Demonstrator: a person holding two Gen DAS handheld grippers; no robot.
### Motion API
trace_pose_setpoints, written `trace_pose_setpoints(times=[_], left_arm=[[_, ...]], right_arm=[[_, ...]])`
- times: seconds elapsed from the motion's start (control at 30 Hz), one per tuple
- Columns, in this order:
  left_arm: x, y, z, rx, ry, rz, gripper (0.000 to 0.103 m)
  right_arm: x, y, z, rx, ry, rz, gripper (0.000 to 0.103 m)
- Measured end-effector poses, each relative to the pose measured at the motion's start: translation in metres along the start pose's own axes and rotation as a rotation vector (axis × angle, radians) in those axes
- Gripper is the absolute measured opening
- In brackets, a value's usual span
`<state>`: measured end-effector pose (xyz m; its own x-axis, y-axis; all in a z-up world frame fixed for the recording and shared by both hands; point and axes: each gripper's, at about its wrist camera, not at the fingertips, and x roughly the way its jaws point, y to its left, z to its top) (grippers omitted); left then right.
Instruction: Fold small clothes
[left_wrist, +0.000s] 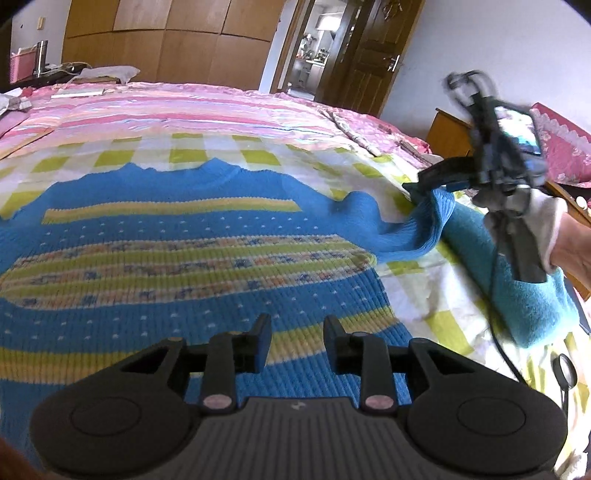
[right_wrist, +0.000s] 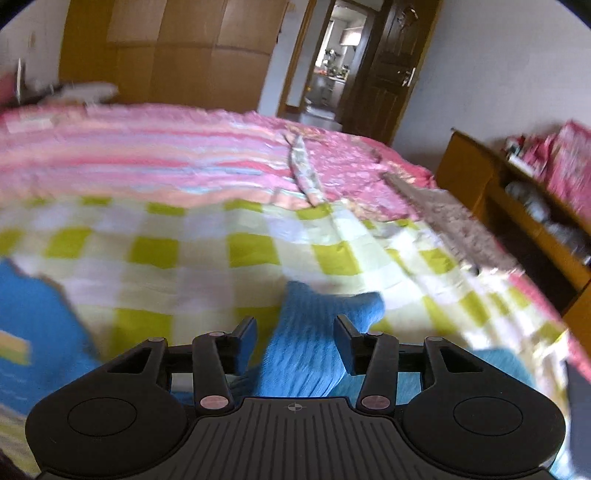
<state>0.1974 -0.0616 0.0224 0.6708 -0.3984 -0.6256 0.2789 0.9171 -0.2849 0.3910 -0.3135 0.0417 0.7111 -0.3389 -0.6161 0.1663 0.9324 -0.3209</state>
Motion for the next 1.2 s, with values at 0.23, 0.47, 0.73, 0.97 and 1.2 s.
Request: trace_pose_setpoints(times=[0.23,0.47,0.73,0.97,1.2], left_arm=[[-0.013,0.006,-0.003,-0.016,-0.021,-0.019,0.036],[-0.049,0.025,-0.010,-0.041,-0.057,-0.008,0.037],[-0.095,0.063,-0.042,-0.026,-0.054,0.068,0.044],[-0.104,0.089,-0.056,-0.024,-0.023,0.048,0.044],[-0.115,0.106,-0.051,-0.041,-0.078,0.025,0.044]], right_arm=[[-0.001,-0.014,0.003,0.099,0.035,0.011,0.005],[-0.080,0.007,0.016,0.272,-0.119,0.374,0.005],[-0.135,0.142,-0.015,0.093,-0.133,0.721,0.008],[-0.144,0.219,-0.067,-0.232,-0.071,0.694,0.017],[-0.161,0.244,-0.062,-0.387,-0.166,0.631,0.036]])
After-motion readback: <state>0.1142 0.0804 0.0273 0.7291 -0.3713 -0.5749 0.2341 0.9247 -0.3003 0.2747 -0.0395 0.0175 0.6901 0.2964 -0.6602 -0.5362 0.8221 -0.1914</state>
